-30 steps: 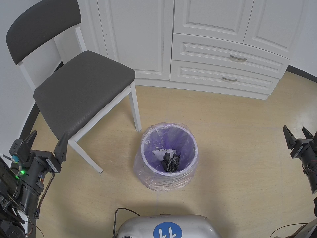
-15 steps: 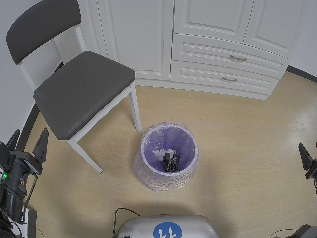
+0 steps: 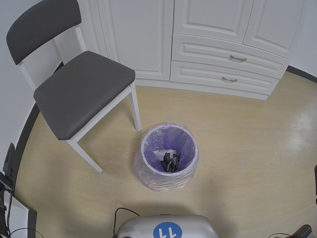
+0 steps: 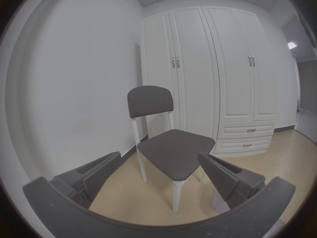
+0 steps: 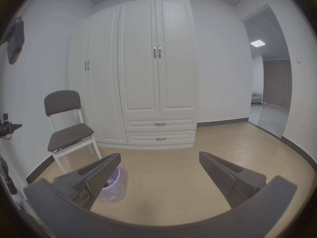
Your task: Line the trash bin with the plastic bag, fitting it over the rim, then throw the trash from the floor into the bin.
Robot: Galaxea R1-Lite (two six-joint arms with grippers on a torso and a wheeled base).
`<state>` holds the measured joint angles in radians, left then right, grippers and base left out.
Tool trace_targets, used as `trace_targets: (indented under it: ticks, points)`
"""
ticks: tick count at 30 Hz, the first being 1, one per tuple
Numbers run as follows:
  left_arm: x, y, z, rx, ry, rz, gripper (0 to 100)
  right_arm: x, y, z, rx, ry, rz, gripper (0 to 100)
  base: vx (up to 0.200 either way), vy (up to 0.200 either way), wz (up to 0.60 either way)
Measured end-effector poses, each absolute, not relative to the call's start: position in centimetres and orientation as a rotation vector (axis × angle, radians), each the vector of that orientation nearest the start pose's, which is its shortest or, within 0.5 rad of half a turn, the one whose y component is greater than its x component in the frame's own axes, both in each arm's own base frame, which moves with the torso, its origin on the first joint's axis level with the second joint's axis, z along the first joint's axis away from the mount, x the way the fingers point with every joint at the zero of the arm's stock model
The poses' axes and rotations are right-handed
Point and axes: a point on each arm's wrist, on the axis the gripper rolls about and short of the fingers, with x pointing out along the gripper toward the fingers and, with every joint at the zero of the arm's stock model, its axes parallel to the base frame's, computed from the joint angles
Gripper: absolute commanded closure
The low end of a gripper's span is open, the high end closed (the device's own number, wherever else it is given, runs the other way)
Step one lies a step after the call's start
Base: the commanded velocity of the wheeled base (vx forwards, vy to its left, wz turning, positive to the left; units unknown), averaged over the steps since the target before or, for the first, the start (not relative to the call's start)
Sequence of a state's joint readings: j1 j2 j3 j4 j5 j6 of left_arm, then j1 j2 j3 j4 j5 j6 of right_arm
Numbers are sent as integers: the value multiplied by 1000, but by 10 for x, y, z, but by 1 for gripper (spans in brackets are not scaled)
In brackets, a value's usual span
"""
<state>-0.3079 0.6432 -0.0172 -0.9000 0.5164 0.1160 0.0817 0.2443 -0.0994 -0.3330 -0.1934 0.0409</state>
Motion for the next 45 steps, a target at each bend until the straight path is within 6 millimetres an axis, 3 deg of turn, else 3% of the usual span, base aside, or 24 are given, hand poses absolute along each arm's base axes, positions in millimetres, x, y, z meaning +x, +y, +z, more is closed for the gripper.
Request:
trace_targets:
  ticks: [7, 16, 27, 33, 45]
  points:
    - [10, 8, 147, 33, -240, 260, 0, -25, -4, 133, 67, -286, -100, 0, 0, 0, 0]
    - [-19, 9, 118, 50, -230, 354, 0, -30, -3, 120, 59, -309, -92, 0, 0, 0, 0]
    - [-23, 6, 87, 3, -58, 271, 0, -24, -2, 95, 44, -144, -91, 0, 0, 0, 0]
    - [-23, 3, 84, -38, -41, 117, 0, -23, -2, 85, 45, -53, -69, 0, 0, 0, 0]
    - [-23, 0, 82, -32, -13, -8, 0, -23, 0, 79, -24, 11, 19, 0, 0, 0, 0]
